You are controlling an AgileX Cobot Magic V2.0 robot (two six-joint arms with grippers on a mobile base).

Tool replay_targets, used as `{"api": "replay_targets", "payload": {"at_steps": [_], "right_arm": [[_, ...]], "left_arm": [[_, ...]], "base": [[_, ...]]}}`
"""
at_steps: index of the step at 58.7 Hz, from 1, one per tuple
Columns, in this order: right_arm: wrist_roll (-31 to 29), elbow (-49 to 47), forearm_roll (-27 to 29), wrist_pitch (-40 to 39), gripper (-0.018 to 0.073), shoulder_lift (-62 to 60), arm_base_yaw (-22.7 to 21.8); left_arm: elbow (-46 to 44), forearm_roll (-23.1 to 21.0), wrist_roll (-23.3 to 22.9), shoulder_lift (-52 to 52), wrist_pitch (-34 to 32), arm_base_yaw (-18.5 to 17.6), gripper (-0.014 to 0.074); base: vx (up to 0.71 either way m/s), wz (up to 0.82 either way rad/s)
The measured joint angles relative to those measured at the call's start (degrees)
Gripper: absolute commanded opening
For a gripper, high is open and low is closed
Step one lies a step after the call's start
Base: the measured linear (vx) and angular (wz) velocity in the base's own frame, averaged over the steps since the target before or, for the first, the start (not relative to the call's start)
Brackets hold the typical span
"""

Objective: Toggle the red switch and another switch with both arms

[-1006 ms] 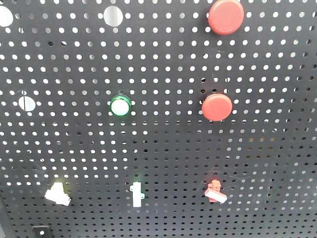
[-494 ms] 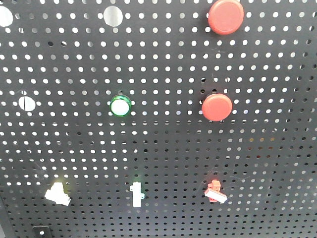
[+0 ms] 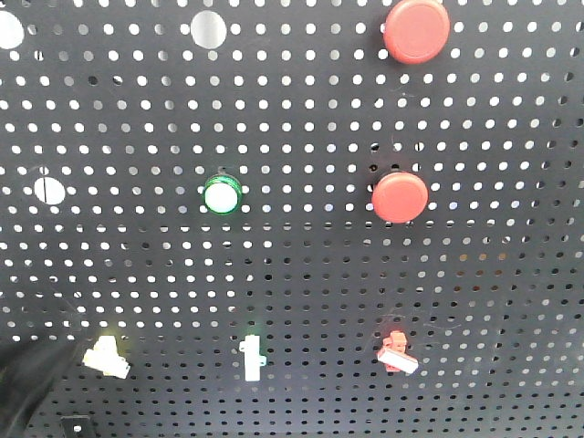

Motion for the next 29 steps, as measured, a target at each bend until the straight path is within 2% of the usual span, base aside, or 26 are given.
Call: {"api": "replay_targets", "payload": {"at_steps": [16, 29], "right_arm": [[0.00, 0.00, 0.00, 0.18, -0.0006, 0.00, 0.00], [0.00, 0.00, 0.00, 0.18, -0.0006, 0.00, 0.00]], "left_arm": [[-2.10, -2.44, 0.00, 6.45, -0.27, 0.00, 0.0002], [-2.38, -4.17, 0.00, 6.85, 1.29, -0.04, 0.0002]], "base": [[0.00, 0.00], [0.00, 0.00]]}}
